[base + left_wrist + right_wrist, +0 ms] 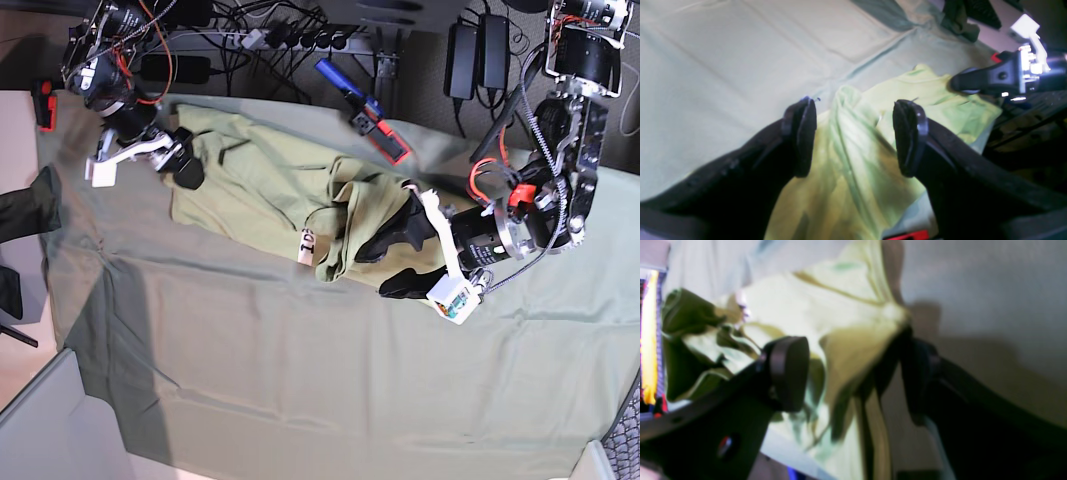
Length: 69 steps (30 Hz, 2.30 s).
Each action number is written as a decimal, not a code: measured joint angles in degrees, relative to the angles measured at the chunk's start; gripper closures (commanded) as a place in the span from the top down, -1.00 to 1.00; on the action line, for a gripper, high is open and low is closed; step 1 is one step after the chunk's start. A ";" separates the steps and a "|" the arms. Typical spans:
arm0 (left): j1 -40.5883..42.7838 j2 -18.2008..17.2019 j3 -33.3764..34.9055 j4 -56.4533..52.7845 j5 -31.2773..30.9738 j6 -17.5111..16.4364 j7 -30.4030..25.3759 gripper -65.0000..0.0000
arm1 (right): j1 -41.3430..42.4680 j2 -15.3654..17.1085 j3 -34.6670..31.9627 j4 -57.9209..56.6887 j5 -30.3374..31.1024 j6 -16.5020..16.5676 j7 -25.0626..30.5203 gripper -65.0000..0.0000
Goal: Fold the T-shirt properly
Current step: 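Lift the strip end with the left gripper and fold it toward the right gripper, then fold the shirt bundle over again with both grippers into a square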
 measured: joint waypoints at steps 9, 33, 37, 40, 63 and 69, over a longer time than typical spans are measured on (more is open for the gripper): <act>0.00 -0.11 -0.02 0.00 0.20 0.00 0.48 0.20 | 0.57 -1.07 -2.73 -0.17 0.96 0.39 -2.03 -0.35; 1.09 -8.39 -22.99 0.22 -11.26 -0.02 8.68 0.20 | 2.19 13.31 7.08 0.37 -5.27 0.50 2.91 -1.00; 1.38 -8.04 -22.97 0.22 -11.34 0.00 8.87 0.20 | 4.15 9.62 7.13 5.07 -4.37 0.52 -0.13 -1.00; 1.51 -8.07 -22.99 0.22 -11.32 0.00 8.85 0.20 | 4.02 4.22 7.10 11.98 -2.91 0.50 -0.85 -1.00; 1.44 -8.20 -22.97 0.24 -11.80 0.00 8.85 0.20 | 4.07 -17.20 -20.83 24.33 -17.07 0.52 3.78 -1.00; 1.44 -8.20 -22.99 0.24 -11.82 0.00 8.85 0.20 | 4.02 -17.20 -26.67 18.78 -22.27 0.52 6.01 -0.08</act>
